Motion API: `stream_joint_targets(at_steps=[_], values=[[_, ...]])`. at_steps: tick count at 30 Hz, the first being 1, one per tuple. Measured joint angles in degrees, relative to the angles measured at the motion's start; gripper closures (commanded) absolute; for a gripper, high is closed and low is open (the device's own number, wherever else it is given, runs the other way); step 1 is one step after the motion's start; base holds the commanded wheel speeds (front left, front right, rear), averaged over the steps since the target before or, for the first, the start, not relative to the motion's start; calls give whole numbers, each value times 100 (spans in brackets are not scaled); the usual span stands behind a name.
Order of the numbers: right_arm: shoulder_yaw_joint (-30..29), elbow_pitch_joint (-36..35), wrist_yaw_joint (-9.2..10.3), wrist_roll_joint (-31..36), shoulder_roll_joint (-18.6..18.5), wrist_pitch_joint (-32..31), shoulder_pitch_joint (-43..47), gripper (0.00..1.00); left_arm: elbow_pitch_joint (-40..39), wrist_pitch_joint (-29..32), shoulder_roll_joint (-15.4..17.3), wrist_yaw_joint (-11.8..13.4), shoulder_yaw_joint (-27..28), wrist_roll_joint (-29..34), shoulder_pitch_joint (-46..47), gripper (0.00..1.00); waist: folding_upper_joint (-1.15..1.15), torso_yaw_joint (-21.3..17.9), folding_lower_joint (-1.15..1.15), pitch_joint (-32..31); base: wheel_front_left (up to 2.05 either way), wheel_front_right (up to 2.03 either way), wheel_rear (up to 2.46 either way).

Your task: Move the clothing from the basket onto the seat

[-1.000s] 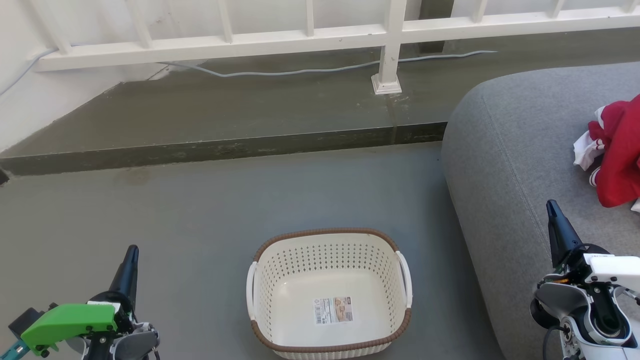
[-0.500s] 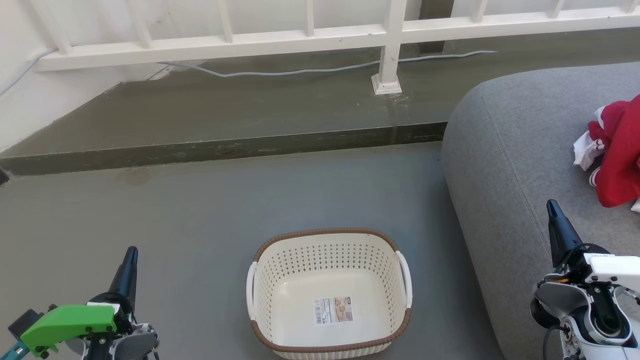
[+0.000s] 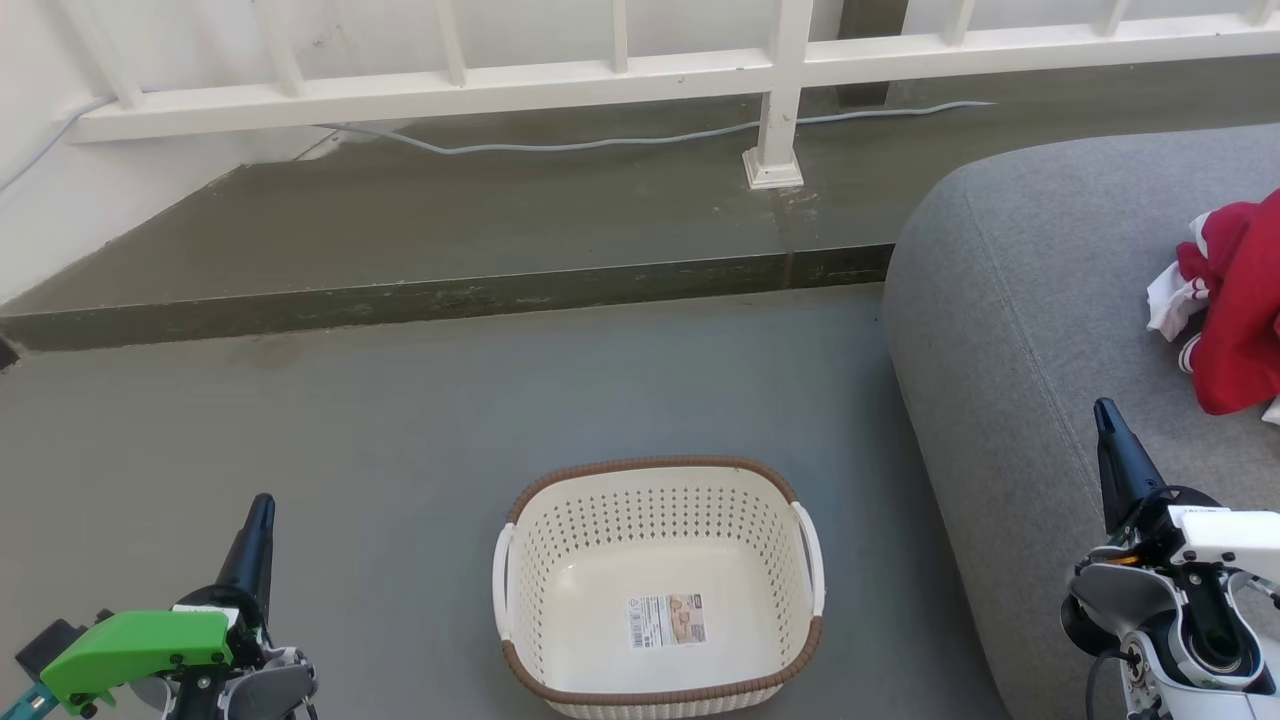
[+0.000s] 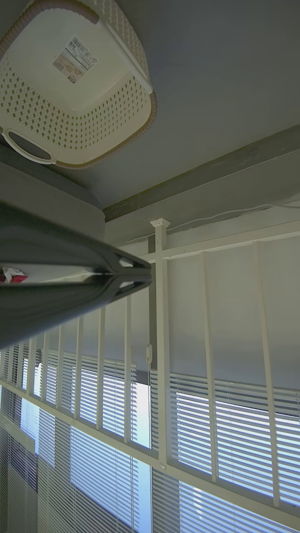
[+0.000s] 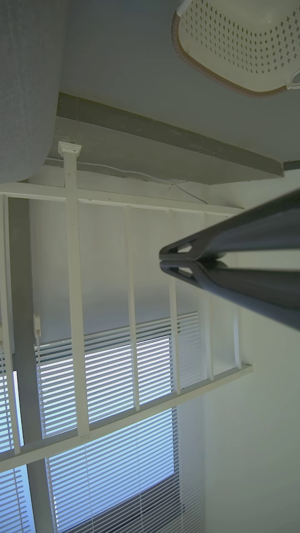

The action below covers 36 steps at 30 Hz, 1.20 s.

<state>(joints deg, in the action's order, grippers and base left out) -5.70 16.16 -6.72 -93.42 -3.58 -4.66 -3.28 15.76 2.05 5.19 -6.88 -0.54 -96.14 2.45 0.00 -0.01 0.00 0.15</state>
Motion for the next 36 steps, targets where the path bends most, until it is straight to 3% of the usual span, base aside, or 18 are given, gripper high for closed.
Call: stream_joint_targets(at_steps=[36], values=[[-18,-4,-1,0,2,0,-1,100,14,25,-3,-1,19,0,7,100,0,0,0,0,0,0,0]])
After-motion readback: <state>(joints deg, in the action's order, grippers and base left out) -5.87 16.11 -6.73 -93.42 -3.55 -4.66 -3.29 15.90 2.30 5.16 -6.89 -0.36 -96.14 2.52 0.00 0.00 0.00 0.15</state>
